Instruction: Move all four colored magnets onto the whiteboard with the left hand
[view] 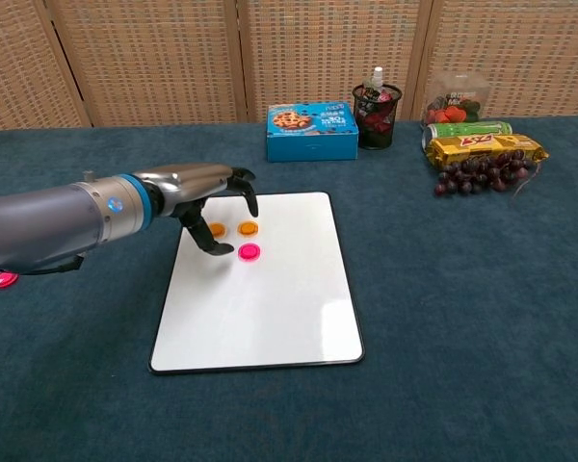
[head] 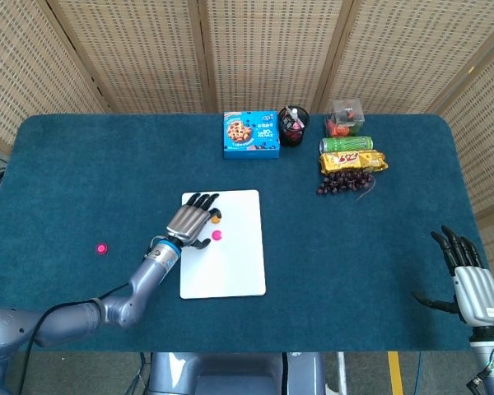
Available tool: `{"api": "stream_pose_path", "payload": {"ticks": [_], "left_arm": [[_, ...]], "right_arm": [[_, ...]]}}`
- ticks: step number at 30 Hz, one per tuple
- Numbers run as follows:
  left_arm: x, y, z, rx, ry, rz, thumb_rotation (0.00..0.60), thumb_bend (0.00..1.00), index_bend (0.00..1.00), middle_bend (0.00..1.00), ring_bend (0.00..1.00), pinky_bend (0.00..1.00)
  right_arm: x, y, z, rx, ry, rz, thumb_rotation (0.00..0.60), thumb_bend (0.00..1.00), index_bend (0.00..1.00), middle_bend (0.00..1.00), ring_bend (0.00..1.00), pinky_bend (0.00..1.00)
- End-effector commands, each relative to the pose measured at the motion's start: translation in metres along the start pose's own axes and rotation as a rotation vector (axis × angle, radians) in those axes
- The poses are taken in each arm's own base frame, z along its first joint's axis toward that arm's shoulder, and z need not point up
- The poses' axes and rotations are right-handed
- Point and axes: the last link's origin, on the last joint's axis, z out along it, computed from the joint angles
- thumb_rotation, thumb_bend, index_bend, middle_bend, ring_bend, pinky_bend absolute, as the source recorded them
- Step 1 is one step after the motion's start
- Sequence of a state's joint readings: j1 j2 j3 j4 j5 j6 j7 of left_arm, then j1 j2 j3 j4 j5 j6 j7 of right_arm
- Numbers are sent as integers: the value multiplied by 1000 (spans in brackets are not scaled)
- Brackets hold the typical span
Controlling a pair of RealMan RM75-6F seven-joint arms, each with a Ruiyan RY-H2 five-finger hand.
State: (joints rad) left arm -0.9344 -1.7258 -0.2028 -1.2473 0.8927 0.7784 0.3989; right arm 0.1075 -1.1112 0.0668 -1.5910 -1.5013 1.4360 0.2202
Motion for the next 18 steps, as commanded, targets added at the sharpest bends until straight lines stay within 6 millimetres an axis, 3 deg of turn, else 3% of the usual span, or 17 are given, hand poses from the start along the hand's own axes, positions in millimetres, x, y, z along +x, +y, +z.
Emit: {"api": "stream_pose_path", "payload": {"ticks": [1, 5, 12, 18], "left_arm": [[14, -21, -22, 4, 35, -22, 600, 319, 273, 0, 0, 0], [17, -63, -60, 50, 45, 0, 600, 318, 273, 0, 0, 0], [-3, -143, -123, 177, 50, -14, 600, 322, 278, 0, 0, 0], [-24, -177, -152, 210, 39, -84, 600, 327, 301, 0, 0, 0]], "right_arm": [[0, 0, 0, 1, 0, 0, 600, 156, 0, 0, 0, 0], [0, 0, 0, 3, -2, -3, 600, 156, 0, 0, 0, 0], [-1, -2, -1, 4, -1, -12, 600, 156, 0, 0, 0, 0], [-1, -3, -1, 2, 1, -14, 600, 156, 0, 0, 0, 0]]}}
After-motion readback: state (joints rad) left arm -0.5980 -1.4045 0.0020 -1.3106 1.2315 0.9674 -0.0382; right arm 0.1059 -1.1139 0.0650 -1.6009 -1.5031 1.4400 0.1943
